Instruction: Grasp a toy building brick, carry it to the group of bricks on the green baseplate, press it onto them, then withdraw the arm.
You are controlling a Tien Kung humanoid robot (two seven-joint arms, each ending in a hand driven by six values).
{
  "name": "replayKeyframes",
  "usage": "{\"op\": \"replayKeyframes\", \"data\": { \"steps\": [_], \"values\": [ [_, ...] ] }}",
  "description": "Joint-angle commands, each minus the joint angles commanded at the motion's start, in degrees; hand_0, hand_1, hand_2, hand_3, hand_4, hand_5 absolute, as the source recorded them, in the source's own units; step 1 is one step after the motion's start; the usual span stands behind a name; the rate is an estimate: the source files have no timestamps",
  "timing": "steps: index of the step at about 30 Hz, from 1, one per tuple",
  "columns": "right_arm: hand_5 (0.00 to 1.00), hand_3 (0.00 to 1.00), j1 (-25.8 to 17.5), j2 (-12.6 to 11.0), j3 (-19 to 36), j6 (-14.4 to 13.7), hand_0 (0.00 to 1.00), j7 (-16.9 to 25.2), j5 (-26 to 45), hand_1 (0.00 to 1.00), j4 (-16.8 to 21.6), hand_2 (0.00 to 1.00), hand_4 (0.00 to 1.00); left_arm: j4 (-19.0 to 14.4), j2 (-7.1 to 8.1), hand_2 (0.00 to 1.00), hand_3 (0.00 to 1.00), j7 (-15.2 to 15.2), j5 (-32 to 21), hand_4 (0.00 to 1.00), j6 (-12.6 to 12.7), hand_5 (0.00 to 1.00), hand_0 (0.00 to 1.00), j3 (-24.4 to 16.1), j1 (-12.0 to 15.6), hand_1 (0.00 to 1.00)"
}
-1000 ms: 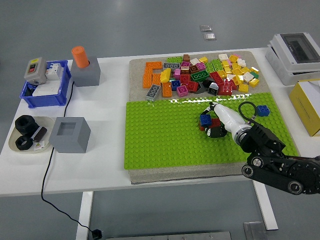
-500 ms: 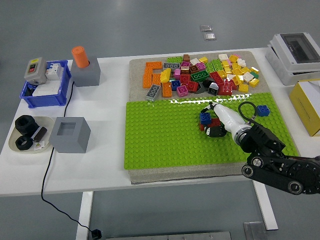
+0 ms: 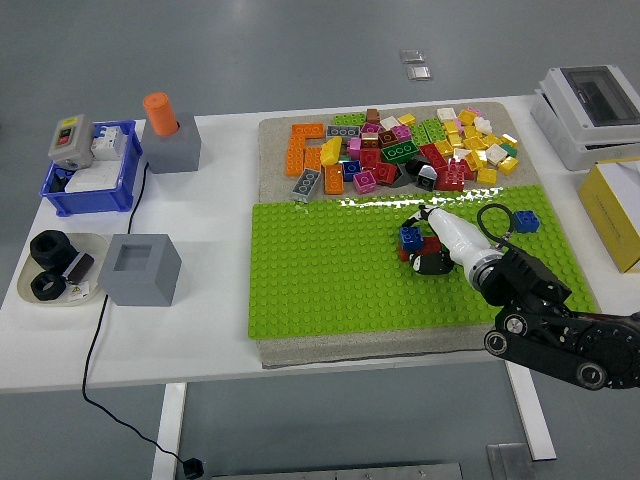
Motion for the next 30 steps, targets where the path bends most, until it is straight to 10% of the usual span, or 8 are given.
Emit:
{"op": "replayKeyframes", "data": {
  "steps": [30],
  "values": [
    [0.073, 0.708, -1.1, -0.9, 1.3, -0.7, 0.998, 1.2, -0.6, 0.998, 1.2, 0.998, 0.592, 0.0, -0.09, 0.823, 0.713, 0.0, 0.0, 0.902, 0.0, 0.522, 0.807, 0.0, 0.2, 0.848]
  ]
}}
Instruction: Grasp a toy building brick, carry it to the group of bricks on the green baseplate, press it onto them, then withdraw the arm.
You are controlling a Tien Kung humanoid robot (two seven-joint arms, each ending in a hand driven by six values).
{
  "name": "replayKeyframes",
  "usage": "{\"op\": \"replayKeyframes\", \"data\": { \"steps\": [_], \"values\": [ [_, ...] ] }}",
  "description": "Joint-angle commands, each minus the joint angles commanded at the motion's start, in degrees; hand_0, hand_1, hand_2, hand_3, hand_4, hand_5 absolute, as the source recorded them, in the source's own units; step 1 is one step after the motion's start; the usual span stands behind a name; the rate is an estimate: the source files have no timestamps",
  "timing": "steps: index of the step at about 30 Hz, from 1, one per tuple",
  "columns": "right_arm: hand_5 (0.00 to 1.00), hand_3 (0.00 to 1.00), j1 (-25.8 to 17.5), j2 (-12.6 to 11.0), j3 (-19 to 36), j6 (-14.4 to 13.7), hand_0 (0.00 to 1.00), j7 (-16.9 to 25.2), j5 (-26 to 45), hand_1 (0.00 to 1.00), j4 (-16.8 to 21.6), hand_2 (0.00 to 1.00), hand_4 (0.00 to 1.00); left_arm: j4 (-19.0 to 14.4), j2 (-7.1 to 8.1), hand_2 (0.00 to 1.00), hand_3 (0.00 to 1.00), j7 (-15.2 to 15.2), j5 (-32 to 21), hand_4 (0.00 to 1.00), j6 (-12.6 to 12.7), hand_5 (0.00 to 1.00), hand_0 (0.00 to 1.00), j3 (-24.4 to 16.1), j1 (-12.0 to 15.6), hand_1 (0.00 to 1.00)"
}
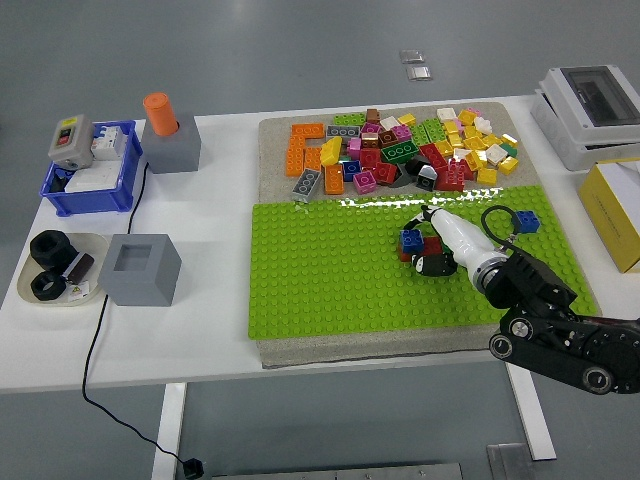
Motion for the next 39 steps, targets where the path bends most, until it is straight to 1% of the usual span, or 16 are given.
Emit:
{"op": "replayKeyframes", "data": {
  "steps": [5, 6, 11, 12, 15, 22, 23, 24, 29, 30, 39],
  "values": [
    [0.073, 0.708, 0.0, -0.3, 0.7, -0.3, 0.998, 0.6, 0.1, 0.998, 0.6, 0.998, 0.592, 0.0, 0.00, 0.823, 0.713, 0.0, 0.1, 0.902, 0.0, 0.522, 0.807, -0.1, -0.1, 0.848],
    [0.050, 0.720, -0.1, -0.6, 0.9, -0.3, 0.998, 0.7, 0.1, 0.998, 1.0, 0.998, 0.600, 0.0, -0.01, 0.822, 0.663, 0.0, 0.0, 0.896, 0.0, 0.514, 0.807, 0.0, -0.1, 0.847],
    [0.050, 0.720, -0.8, -2.8, 2.5, -0.4, 0.998, 0.8, -0.9, 0.998, 4.5, 0.998, 0.600, 0.0, -0.04, 0.822, 0.663, 0.0, -0.3, 0.896, 0.0, 0.514, 0.807, 0.1, 0.0, 0.847],
    [0.096, 0.732, -0.9, -3.0, 2.6, -0.4, 0.998, 0.8, -0.9, 0.998, 4.8, 0.998, 0.708, 0.0, -0.04, 0.822, 0.659, -0.1, -0.3, 0.894, 0.0, 0.512, 0.806, 0.1, 0.0, 0.846],
    [0.096, 0.732, -1.2, -4.1, 2.7, 0.0, 0.998, 0.4, -1.1, 0.998, 6.0, 0.998, 0.708, 0.0, -0.09, 0.822, 0.659, -0.1, -0.6, 0.894, -0.1, 0.512, 0.806, 0.4, 0.0, 0.846],
    [0.098, 0.728, -1.8, -6.1, 2.3, 0.1, 0.998, 0.2, -2.7, 0.998, 7.8, 0.998, 0.704, 0.0, -0.13, 0.822, 0.655, -0.2, -0.6, 0.893, -0.1, 0.508, 0.806, 0.4, 0.1, 0.846],
    [0.098, 0.728, -1.7, -6.2, 2.2, 0.1, 0.998, 0.2, -3.0, 0.998, 7.9, 0.998, 0.704, 0.0, -0.14, 0.822, 0.655, -0.2, -0.6, 0.893, -0.1, 0.508, 0.806, 0.4, 0.1, 0.846],
    [0.244, 0.681, -1.7, -6.3, 2.0, 0.1, 0.998, 0.3, -3.1, 0.998, 8.0, 0.998, 0.692, 0.0, -0.16, 0.821, 0.652, -0.2, -0.7, 0.890, -0.1, 0.507, 0.805, 0.4, 0.1, 0.846],
    [0.244, 0.681, -1.5, -6.2, 1.5, 0.1, 0.998, 0.5, -3.5, 0.998, 7.7, 0.998, 0.692, 0.0, -0.20, 0.821, 0.652, -0.1, -0.4, 0.890, -0.1, 0.507, 0.805, 0.1, 0.0, 0.846],
    [0.298, 0.670, -1.4, -6.2, 1.4, 0.1, 0.998, 0.5, -3.5, 0.998, 7.7, 0.998, 0.674, 0.0, -0.19, 0.821, 0.653, -0.1, -0.3, 0.889, 0.0, 0.506, 0.804, 0.0, 0.0, 0.846],
    [0.302, 0.669, -0.8, -5.8, 0.0, 0.1, 0.998, 0.6, -3.3, 0.998, 8.1, 0.998, 0.672, 0.0, -0.21, 0.821, 0.652, -0.1, -0.1, 0.889, 0.0, 0.506, 0.805, -0.1, 0.0, 0.846]
  ]
}}
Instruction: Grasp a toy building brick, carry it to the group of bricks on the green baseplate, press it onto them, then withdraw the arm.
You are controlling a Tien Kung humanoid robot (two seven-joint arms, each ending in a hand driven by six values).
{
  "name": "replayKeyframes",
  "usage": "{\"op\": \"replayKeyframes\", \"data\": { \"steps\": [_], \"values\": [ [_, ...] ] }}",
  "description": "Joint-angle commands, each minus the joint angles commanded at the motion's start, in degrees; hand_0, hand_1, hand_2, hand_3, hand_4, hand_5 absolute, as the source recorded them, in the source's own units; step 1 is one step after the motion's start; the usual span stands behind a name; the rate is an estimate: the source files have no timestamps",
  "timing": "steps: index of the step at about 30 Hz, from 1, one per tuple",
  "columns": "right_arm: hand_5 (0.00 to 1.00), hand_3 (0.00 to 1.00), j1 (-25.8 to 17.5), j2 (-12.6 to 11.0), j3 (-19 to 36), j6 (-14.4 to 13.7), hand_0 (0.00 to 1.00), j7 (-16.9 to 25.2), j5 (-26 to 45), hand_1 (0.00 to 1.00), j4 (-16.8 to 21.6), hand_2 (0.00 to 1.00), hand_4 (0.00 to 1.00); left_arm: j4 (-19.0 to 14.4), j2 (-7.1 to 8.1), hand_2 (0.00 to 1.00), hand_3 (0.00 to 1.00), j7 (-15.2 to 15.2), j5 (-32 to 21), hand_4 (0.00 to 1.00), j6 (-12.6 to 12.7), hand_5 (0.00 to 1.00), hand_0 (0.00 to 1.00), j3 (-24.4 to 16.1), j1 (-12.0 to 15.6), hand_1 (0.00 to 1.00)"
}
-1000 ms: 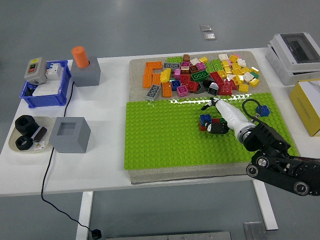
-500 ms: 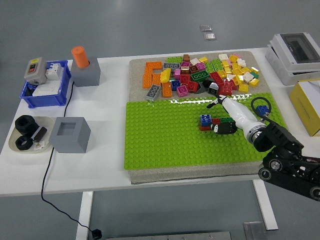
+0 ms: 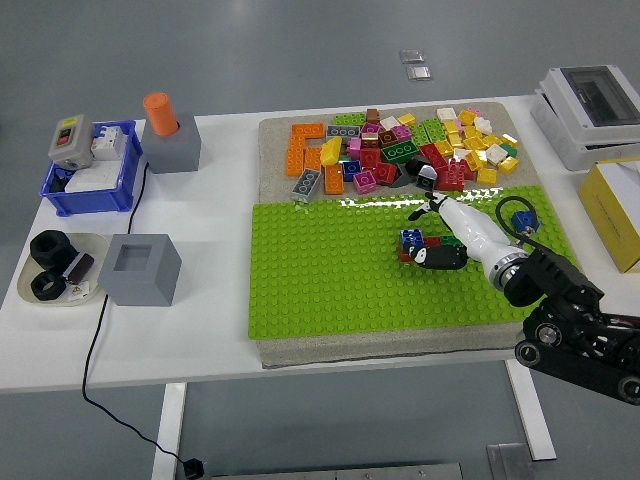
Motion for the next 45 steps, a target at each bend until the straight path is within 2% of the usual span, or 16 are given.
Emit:
{"op": "replayKeyframes", "data": {
  "steps": [8, 19, 45],
  "values": [
    [0.310, 0.668, -0.2, -0.2, -1.0, 0.2, 0.998, 0.2, 1.4, 0.998, 0.2, 0.998, 0.666, 0.0, -0.01, 0.821, 0.651, 0.0, 0.2, 0.890, 0.0, 0.508, 0.804, -0.1, 0.0, 0.846],
    [0.319, 0.667, -0.5, 0.3, -2.1, 0.4, 0.998, 0.8, 4.3, 0.998, -1.4, 0.998, 0.656, 0.0, -0.07, 0.820, 0.647, 0.1, 0.6, 0.891, 0.0, 0.510, 0.804, -0.4, 0.2, 0.846],
    [0.330, 0.665, -0.1, 1.7, -2.2, 0.6, 0.998, 0.7, 5.6, 0.998, -3.8, 0.998, 0.640, 0.0, 0.03, 0.820, 0.642, -0.8, -0.6, 0.893, -0.4, 0.514, 0.805, 0.5, -0.2, 0.846]
  ]
}}
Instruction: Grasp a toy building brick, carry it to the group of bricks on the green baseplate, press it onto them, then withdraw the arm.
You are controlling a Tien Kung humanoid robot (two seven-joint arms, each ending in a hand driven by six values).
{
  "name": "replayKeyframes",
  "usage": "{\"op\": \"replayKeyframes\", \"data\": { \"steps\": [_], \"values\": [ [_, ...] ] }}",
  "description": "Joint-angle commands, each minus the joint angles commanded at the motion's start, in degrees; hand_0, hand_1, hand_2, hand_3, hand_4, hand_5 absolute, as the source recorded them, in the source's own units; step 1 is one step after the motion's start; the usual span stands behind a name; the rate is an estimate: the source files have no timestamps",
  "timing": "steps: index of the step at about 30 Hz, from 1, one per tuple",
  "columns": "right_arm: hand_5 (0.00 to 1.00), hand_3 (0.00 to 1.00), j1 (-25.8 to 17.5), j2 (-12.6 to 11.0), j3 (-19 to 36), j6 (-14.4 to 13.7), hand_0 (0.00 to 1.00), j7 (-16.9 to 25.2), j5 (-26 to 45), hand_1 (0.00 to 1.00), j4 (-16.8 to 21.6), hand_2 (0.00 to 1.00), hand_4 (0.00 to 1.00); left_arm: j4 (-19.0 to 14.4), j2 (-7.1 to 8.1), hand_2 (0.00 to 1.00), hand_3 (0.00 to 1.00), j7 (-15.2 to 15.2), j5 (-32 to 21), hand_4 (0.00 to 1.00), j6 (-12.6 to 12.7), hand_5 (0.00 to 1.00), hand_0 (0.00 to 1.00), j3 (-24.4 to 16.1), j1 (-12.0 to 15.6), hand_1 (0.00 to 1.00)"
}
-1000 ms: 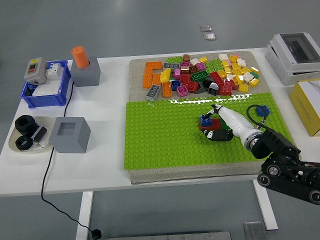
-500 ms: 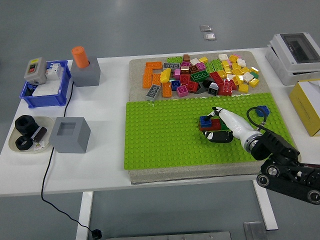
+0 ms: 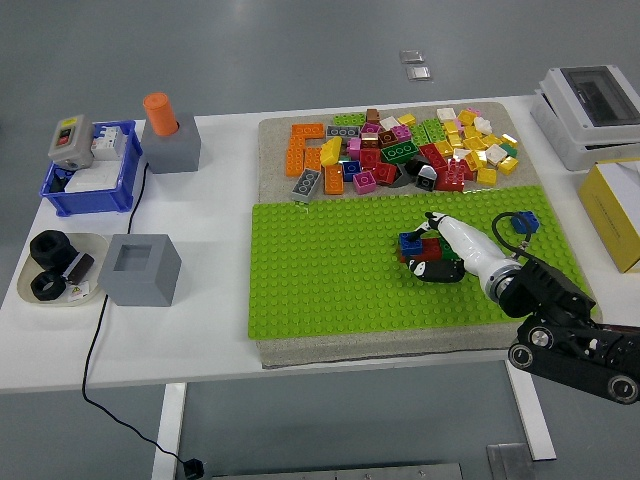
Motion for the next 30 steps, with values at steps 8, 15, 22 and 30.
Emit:
{"op": "replayKeyframes", "data": {
  "steps": [8, 15, 22, 30],
  "values": [
    [0.329, 0.664, -0.1, 0.3, -0.2, 0.0, 0.998, 0.3, 0.6, 0.998, -0.8, 0.998, 0.639, 0.0, 0.00, 0.820, 0.639, -0.1, -0.1, 0.893, 0.0, 0.515, 0.805, 0.0, 0.0, 0.846],
    [0.329, 0.665, -0.3, 0.4, 0.0, -0.2, 0.998, 0.7, 1.0, 0.998, -1.3, 0.998, 0.639, 0.0, 0.00, 0.820, 0.637, -0.4, -0.6, 0.892, -0.1, 0.512, 0.805, 0.3, 0.0, 0.847],
    [0.333, 0.662, -0.7, 0.3, 0.4, -0.6, 0.998, 1.6, 1.4, 0.998, -1.3, 0.998, 0.642, -0.1, -0.15, 0.820, 0.637, -0.7, -1.3, 0.893, -0.2, 0.512, 0.805, 0.6, 0.3, 0.848],
    [0.332, 0.659, -1.3, -0.4, 1.9, -0.6, 0.998, 3.4, 2.6, 0.998, -0.1, 0.998, 0.645, -0.1, -0.36, 0.820, 0.636, -0.6, -1.6, 0.892, -0.3, 0.511, 0.805, 0.4, 0.7, 0.847]
  ]
}}
